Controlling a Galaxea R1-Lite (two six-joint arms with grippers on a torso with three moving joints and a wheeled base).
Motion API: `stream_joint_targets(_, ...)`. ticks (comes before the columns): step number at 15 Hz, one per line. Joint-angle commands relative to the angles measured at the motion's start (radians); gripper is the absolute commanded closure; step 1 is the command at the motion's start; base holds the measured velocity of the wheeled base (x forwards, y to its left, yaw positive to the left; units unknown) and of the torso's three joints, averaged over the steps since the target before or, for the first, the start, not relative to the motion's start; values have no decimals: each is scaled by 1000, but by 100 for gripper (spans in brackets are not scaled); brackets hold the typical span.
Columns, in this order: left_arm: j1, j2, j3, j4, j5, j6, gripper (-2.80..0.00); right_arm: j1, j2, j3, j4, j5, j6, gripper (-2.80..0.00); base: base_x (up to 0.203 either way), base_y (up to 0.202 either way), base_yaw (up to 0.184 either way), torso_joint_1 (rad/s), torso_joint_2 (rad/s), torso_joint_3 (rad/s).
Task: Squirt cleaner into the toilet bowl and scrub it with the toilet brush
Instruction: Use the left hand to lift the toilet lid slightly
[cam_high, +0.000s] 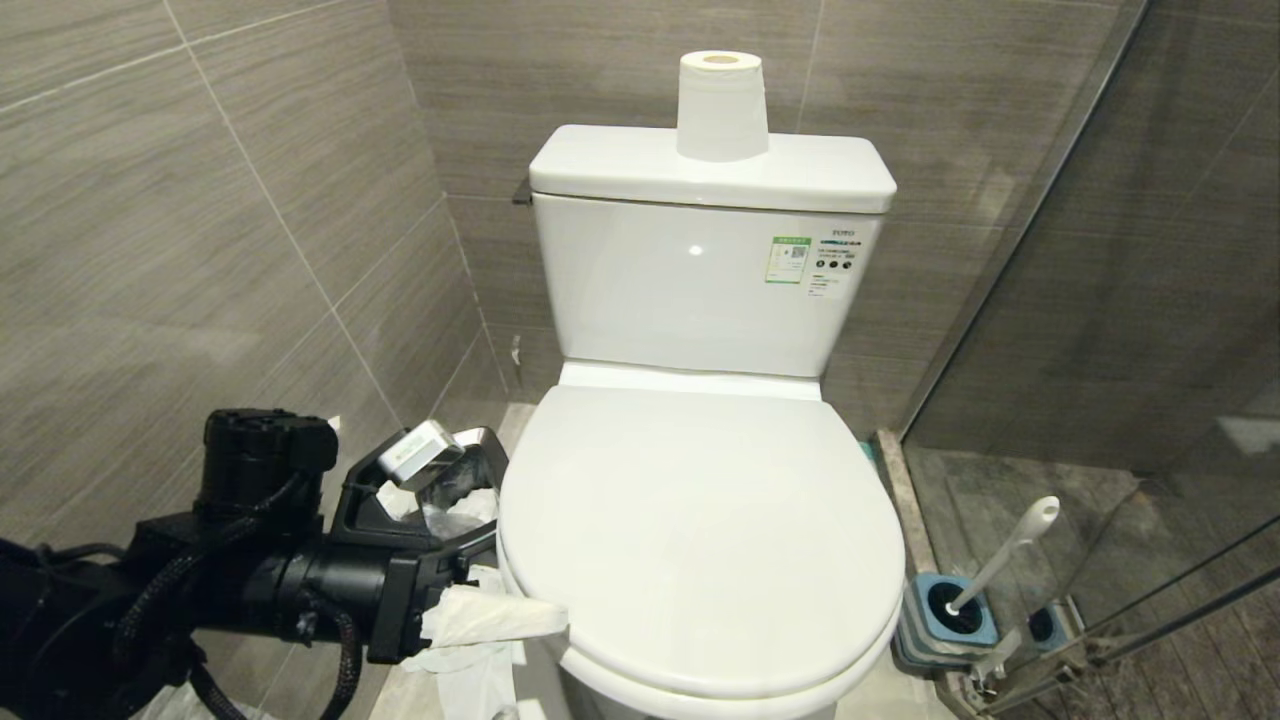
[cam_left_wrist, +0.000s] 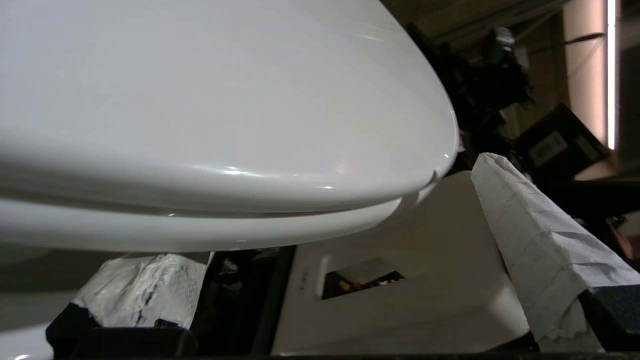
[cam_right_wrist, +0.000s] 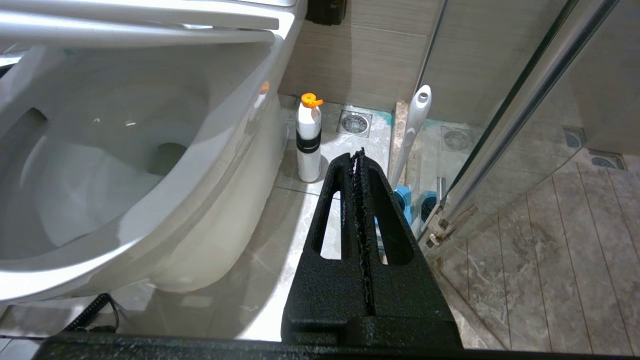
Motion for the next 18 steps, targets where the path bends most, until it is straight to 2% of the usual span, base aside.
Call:
stream_joint_targets(1, 0, -43, -24, -10, -1, -34, -280, 0, 0, 0, 0, 0, 0, 0, 0, 0, 0, 0, 0, 0)
stream_joint_targets(4, -1, -57, -44, -94, -7, -151, -280, 0, 0, 1, 0, 2, 0, 0, 0, 0, 0, 0, 0, 0)
stream_joint_targets(7, -17, -57, -74, -241, -3, -332, -280, 0, -1, 0, 0, 0, 0, 0, 0, 0, 0, 0, 0, 0)
stream_joint_targets(9, -18, -51, -94, -332, 2, -427, -280, 0, 0, 0, 0, 0, 0, 0, 0, 0, 0, 0, 0, 0)
stream_joint_targets(11, -15, -47, -114, -376, 6, -455, -280, 0, 0, 1, 0, 1, 0, 0, 0, 0, 0, 0, 0, 0)
stream_joint_targets(18, -9, -33, -186, -413, 21, -458, -280, 0, 0, 1, 0, 1, 0, 0, 0, 0, 0, 0, 0, 0)
